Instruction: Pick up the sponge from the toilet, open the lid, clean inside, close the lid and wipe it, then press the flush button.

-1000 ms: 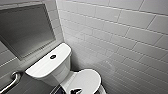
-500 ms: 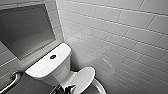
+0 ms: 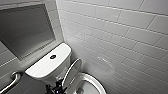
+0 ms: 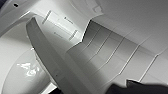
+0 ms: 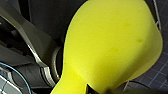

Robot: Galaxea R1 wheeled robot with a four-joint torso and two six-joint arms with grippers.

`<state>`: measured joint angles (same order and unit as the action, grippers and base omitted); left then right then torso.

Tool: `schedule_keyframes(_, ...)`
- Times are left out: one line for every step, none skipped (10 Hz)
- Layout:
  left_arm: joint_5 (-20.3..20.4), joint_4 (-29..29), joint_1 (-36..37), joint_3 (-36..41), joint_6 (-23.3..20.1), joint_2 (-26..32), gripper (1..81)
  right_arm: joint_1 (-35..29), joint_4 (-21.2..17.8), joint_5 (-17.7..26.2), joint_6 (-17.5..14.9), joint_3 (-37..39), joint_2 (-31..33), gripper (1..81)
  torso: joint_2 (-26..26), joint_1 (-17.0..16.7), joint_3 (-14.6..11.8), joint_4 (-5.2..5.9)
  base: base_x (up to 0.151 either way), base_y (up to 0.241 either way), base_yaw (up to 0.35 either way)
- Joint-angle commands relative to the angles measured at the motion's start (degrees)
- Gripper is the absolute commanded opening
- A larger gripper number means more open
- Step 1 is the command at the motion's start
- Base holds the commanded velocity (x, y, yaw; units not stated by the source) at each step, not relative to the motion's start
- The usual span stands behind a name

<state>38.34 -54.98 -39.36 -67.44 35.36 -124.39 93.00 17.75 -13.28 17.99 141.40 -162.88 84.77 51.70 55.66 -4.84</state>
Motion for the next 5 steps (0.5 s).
schedule_keyframes(-2.6,2.4,4.8,1.9,3.1,4.8,81.1,1.4,0.4,4.0,0.0,-0.2,1.0,1.0,0.0,0.0,0.0,0.0,0.0,0.0,0.0)
schedule_keyframes(-2.6,2.5,4.0,1.7,4.8,6.1,81.1,1.4,-0.1,3.9,0.1,0.0,1.1,1.0,0.0,0.0,0.0,-0.02,0.0,0.0,0.0)
schedule_keyframes(-2.6,2.5,3.1,1.7,5.2,6.8,81.1,1.4,-0.1,3.9,0.2,0.0,1.2,1.0,0.0,0.0,0.0,-0.02,0.0,0.0,0.0)
schedule_keyframes(-2.4,2.5,2.1,2.0,5.2,7.0,81.1,1.4,-0.1,3.9,0.2,0.0,1.3,1.0,0.0,0.0,0.0,-0.02,0.0,0.0,0.0)
schedule_keyframes(-0.9,2.9,0.6,1.7,5.2,6.9,81.1,1.4,-0.1,3.8,0.1,0.0,1.3,1.0,0.0,0.0,0.0,-0.02,0.0,0.0,0.0)
